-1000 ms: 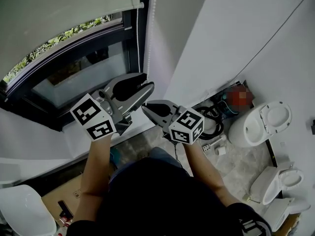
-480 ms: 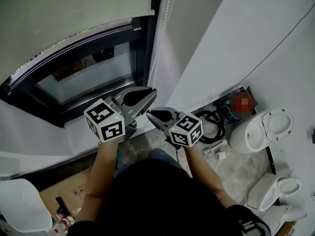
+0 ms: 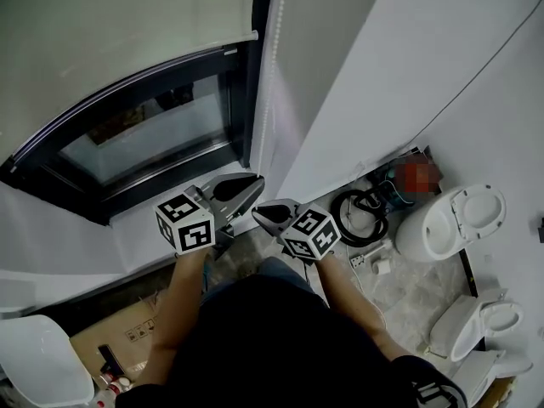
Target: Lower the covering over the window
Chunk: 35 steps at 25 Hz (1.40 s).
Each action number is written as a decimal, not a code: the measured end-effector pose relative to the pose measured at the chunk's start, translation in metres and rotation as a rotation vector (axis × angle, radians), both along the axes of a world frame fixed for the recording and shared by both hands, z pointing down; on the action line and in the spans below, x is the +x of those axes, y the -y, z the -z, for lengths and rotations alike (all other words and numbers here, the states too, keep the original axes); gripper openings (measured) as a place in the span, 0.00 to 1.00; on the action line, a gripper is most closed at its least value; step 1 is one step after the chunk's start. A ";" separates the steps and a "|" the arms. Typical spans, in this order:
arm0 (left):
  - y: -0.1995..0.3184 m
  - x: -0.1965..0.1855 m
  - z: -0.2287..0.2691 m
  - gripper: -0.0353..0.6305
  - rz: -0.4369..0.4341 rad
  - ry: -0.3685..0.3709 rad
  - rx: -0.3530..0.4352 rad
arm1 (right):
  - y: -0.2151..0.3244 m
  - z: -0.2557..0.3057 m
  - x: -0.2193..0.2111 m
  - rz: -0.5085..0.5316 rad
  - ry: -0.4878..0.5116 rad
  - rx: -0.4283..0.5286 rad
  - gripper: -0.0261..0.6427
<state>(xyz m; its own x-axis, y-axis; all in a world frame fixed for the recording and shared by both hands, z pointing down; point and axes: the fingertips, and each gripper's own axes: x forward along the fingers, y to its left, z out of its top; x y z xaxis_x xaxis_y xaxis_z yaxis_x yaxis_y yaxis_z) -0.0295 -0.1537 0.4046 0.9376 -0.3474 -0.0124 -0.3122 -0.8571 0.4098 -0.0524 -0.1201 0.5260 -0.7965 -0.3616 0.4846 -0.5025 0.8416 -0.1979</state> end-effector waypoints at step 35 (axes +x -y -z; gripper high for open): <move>-0.012 -0.006 -0.016 0.07 0.008 -0.031 -0.033 | -0.025 0.194 0.017 0.066 0.164 0.342 0.06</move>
<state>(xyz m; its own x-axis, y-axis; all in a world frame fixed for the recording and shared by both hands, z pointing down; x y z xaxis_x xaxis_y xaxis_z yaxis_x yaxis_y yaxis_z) -0.0351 -0.1412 0.4207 0.9342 -0.3556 -0.0293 -0.3058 -0.8403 0.4476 -0.0357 -0.0949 0.3316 -0.8802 -0.4258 0.2096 -0.4302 0.9024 0.0265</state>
